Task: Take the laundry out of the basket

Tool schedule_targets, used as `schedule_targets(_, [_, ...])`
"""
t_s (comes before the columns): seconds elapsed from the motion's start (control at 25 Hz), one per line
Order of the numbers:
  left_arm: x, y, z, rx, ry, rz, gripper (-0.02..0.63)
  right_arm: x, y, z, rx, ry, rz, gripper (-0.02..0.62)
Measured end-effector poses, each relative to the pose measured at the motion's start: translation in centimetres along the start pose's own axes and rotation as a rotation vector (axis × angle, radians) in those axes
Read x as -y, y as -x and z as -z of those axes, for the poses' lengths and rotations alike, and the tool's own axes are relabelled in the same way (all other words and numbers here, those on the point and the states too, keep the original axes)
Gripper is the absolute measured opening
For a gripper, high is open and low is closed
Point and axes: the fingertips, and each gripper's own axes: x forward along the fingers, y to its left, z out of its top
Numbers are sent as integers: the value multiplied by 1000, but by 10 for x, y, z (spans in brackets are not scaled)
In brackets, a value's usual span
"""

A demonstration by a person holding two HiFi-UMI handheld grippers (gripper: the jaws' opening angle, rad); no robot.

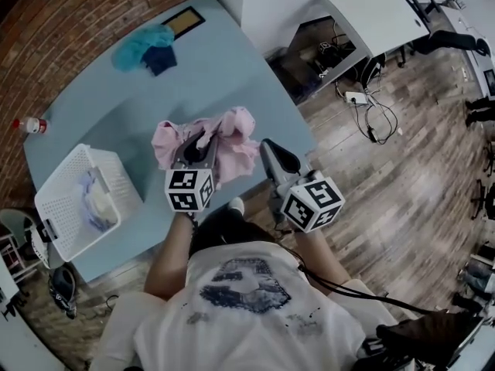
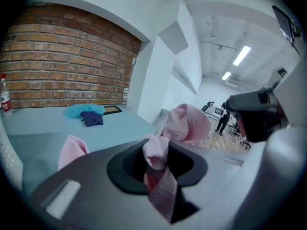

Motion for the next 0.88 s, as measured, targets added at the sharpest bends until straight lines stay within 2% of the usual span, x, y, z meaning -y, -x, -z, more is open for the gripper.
schedule_targets(0.56, [19, -15, 15, -47, -49, 47, 101, 4, -2, -2, 0, -3, -3, -3])
schedule_targets(0.88, [23, -9, 3, -15, -61, 53, 103, 3, -2, -4, 4, -4, -4, -3])
